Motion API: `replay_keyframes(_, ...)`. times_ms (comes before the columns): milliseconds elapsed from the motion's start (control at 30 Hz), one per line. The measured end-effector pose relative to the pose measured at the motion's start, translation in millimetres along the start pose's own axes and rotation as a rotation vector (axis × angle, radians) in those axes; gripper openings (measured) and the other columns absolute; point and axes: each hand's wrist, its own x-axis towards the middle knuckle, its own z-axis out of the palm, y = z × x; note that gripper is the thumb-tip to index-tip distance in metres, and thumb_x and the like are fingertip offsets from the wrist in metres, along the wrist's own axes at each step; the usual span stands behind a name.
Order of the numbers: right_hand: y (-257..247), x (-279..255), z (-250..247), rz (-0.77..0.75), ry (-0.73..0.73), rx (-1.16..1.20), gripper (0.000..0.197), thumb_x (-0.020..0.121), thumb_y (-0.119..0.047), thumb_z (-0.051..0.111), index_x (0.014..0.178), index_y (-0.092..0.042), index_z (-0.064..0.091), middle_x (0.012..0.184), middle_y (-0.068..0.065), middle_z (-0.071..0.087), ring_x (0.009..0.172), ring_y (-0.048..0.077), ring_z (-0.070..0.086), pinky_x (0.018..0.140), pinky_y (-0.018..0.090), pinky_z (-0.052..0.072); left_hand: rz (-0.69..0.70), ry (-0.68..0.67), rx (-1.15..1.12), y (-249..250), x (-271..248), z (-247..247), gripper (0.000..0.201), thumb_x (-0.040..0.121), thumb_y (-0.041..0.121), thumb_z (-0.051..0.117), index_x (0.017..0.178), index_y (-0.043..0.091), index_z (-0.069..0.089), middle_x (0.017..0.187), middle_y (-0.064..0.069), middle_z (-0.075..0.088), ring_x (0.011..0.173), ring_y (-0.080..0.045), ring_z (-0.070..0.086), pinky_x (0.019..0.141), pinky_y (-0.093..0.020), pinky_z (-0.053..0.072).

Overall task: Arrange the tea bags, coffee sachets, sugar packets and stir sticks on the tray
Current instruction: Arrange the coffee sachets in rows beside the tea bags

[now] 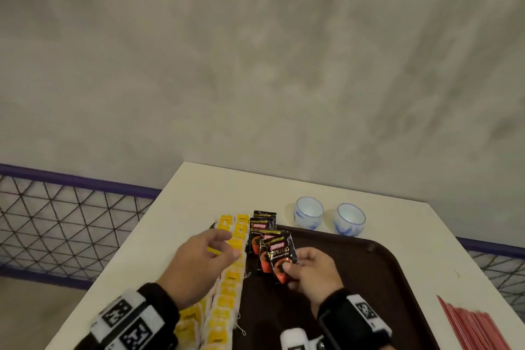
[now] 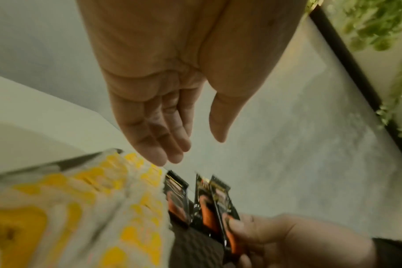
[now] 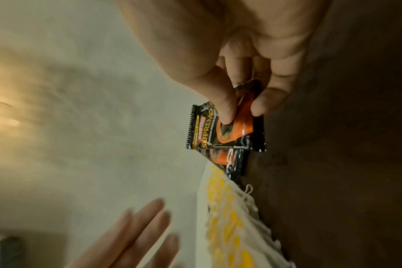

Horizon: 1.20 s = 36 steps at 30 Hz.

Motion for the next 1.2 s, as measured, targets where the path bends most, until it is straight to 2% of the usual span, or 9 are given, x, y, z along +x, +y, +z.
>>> replay_keyframes(133, -1, 30, 22, 0.031, 0.049, -0.058, 0.017, 0.086, 0.006, 0.061, 0.086, -0.01, 0.055, 0.075, 0.006, 0.067, 0.06, 0.016, 0.063, 0.048, 0.025, 0.048, 0.037, 0.042, 0.054, -8, 2, -24, 0.019, 0.084, 0.031, 0.067, 0.102, 0.032, 0.062, 0.09, 0.009, 0.066, 0.079, -0.008, 0.065, 0.07, -0.024, 0.054)
replay_keyframes(233, -1, 42, 33, 0.045, 0.095, -0.117, 0.021, 0.085, 0.004, 0.063, 0.079, -0.013, 0.053, 0.078, 0.008, 0.067, 0.061, 0.017, 0.065, 0.051, 0.027, 0.052, 0.062, 0.042, 0.054, -10, -1, -34, 0.017, 0.083, 0.031, 0.068, 0.099, 0.035, 0.063, 0.091, 0.016, 0.066, 0.076, -0.006, 0.065, 0.069, -0.018, 0.051)
replay_keyframes(400, -2, 41, 37, 0.003, 0.168, -0.229, 0.015, 0.083, -0.008, 0.07, 0.077, -0.015, 0.058, 0.081, 0.005, 0.069, 0.068, 0.014, 0.064, 0.062, 0.032, 0.056, 0.109, 0.054, 0.052, -10, -11, -42, 0.016, 0.08, 0.03, 0.07, 0.093, 0.037, 0.065, 0.095, 0.02, 0.066, 0.079, -0.006, 0.065, 0.072, -0.022, 0.053)
replay_keyframes(500, -5, 34, 34, -0.025, 0.159, -0.255, 0.02, 0.084, -0.013, 0.07, 0.07, -0.021, 0.058, 0.072, -0.005, 0.063, 0.067, 0.006, 0.057, 0.055, 0.019, 0.039, 0.13, 0.057, 0.082, -7, -18, -45, 0.016, 0.081, 0.031, 0.069, 0.094, 0.038, 0.063, 0.098, 0.029, 0.062, 0.083, 0.001, 0.063, 0.072, -0.021, 0.054)
replay_keyframes(633, -3, 31, 29, 0.005, 0.16, -0.175, 0.009, 0.083, -0.01, 0.07, 0.075, -0.015, 0.069, 0.079, 0.003, 0.07, 0.076, 0.017, 0.064, 0.067, 0.025, 0.044, 0.138, 0.054, 0.066, -5, -28, -49, 0.016, 0.081, 0.029, 0.068, 0.093, 0.038, 0.064, 0.099, 0.03, 0.062, 0.085, 0.002, 0.062, 0.072, -0.021, 0.053)
replay_keyframes(800, 4, 29, 28, 0.09, 0.147, -0.107, 0.015, 0.081, -0.003, 0.072, 0.082, -0.011, 0.058, 0.075, 0.011, 0.065, 0.051, 0.016, 0.054, 0.047, 0.027, 0.043, 0.098, 0.049, 0.051, -11, -44, -57, 0.017, 0.079, 0.032, 0.069, 0.095, 0.035, 0.066, 0.098, 0.027, 0.064, 0.086, 0.0, 0.064, 0.075, -0.026, 0.055)
replay_keyframes(933, 9, 31, 35, 0.133, 0.133, -0.125, 0.022, 0.08, -0.002, 0.073, 0.082, -0.01, 0.053, 0.071, 0.013, 0.063, 0.048, 0.02, 0.057, 0.047, 0.027, 0.047, 0.076, 0.041, 0.034, -18, -58, -61, 0.018, 0.079, 0.026, 0.07, 0.095, 0.034, 0.067, 0.097, 0.025, 0.065, 0.085, -0.001, 0.065, 0.068, -0.017, 0.053)
replay_keyframes(1033, 9, 29, 39, 0.099, 0.152, -0.239, 0.023, 0.08, -0.008, 0.075, 0.086, -0.012, 0.053, 0.069, 0.012, 0.066, 0.045, 0.019, 0.059, 0.047, 0.028, 0.051, 0.063, 0.04, 0.021, -21, -68, -68, 0.022, 0.078, 0.024, 0.071, 0.093, 0.04, 0.066, 0.097, 0.024, 0.066, 0.085, -0.002, 0.065, 0.068, -0.02, 0.054)
replay_keyframes(1200, 8, 26, 41, 0.004, 0.185, -0.468, 0.028, 0.075, -0.022, 0.079, 0.08, -0.022, 0.051, 0.085, 0.01, 0.07, 0.074, 0.026, 0.07, 0.072, 0.042, 0.06, 0.063, 0.075, 0.032, -23, -82, -80, 0.036, 0.077, 0.025, 0.071, 0.097, 0.053, 0.059, 0.098, 0.024, 0.066, 0.086, -0.002, 0.065, 0.073, -0.025, 0.055)
